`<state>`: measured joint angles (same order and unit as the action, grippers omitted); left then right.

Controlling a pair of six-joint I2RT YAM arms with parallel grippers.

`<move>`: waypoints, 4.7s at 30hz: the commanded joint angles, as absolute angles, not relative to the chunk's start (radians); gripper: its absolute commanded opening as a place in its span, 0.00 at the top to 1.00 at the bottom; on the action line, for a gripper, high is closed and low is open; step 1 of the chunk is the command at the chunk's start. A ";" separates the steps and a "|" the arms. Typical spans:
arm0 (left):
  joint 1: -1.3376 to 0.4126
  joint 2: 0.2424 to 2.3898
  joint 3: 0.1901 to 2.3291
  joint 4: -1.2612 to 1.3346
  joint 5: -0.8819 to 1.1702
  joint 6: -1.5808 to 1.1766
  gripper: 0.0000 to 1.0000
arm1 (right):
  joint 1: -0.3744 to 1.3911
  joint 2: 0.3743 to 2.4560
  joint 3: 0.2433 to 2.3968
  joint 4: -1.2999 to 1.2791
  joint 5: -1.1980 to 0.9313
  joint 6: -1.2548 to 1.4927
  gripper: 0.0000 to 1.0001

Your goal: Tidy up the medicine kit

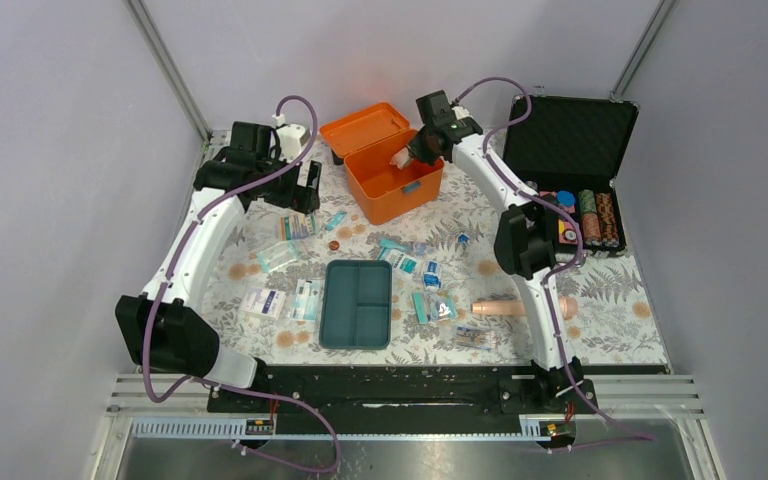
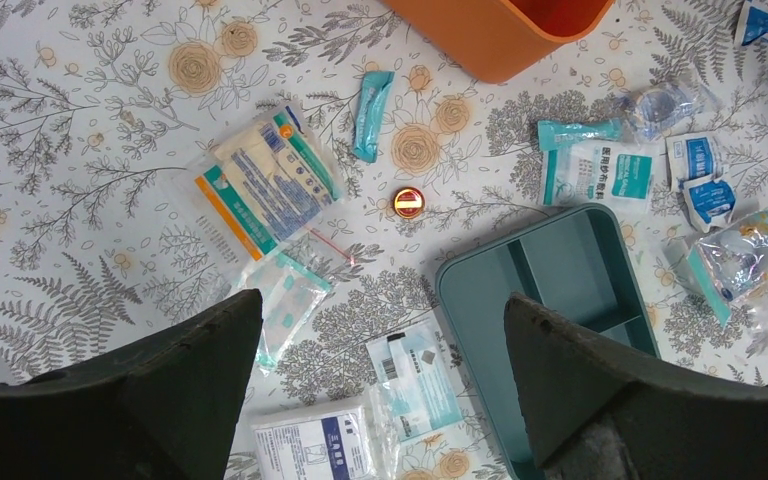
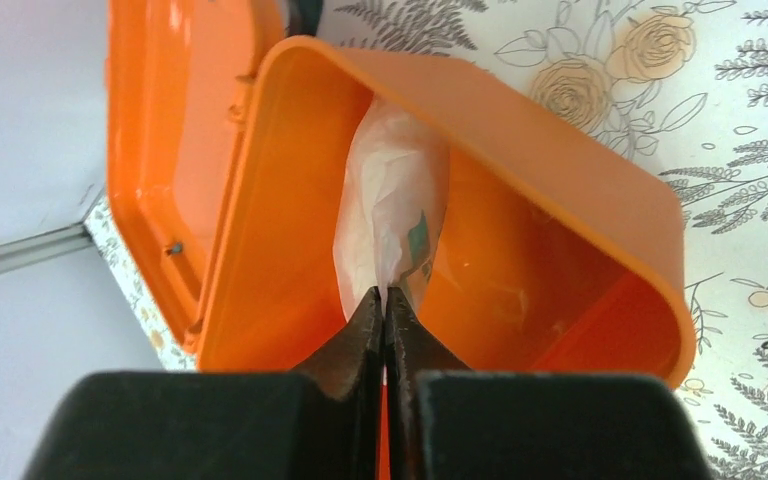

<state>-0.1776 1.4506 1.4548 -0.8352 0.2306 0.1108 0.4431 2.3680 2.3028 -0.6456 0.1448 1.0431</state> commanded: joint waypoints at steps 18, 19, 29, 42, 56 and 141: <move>-0.173 1.443 1.473 -0.843 0.203 0.135 0.10 | 0.445 2.404 2.323 -0.649 0.246 1.087 0.68; -0.173 1.444 1.473 -0.838 0.205 0.135 0.10 | 0.445 2.393 2.317 -0.649 0.244 1.086 0.67; -0.173 1.496 1.448 -0.762 0.165 0.088 0.10 | 0.445 2.194 2.215 -0.688 0.270 1.045 0.66; -0.080 1.660 1.438 -0.778 -0.043 -0.140 0.11 | 0.401 1.921 1.982 -0.519 -0.046 0.507 0.48; 0.097 1.941 1.521 -0.798 0.057 -0.261 0.33 | 0.248 1.569 1.492 -0.509 -0.300 0.311 0.46; -0.434 1.426 1.595 -0.670 0.359 0.441 0.46 | 0.440 1.816 1.708 -0.213 -1.011 -0.203 1.00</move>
<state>-0.4347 1.4918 1.6287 -0.7902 0.4973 0.5415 0.4850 1.8168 1.6890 -0.2935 -1.0561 -0.3134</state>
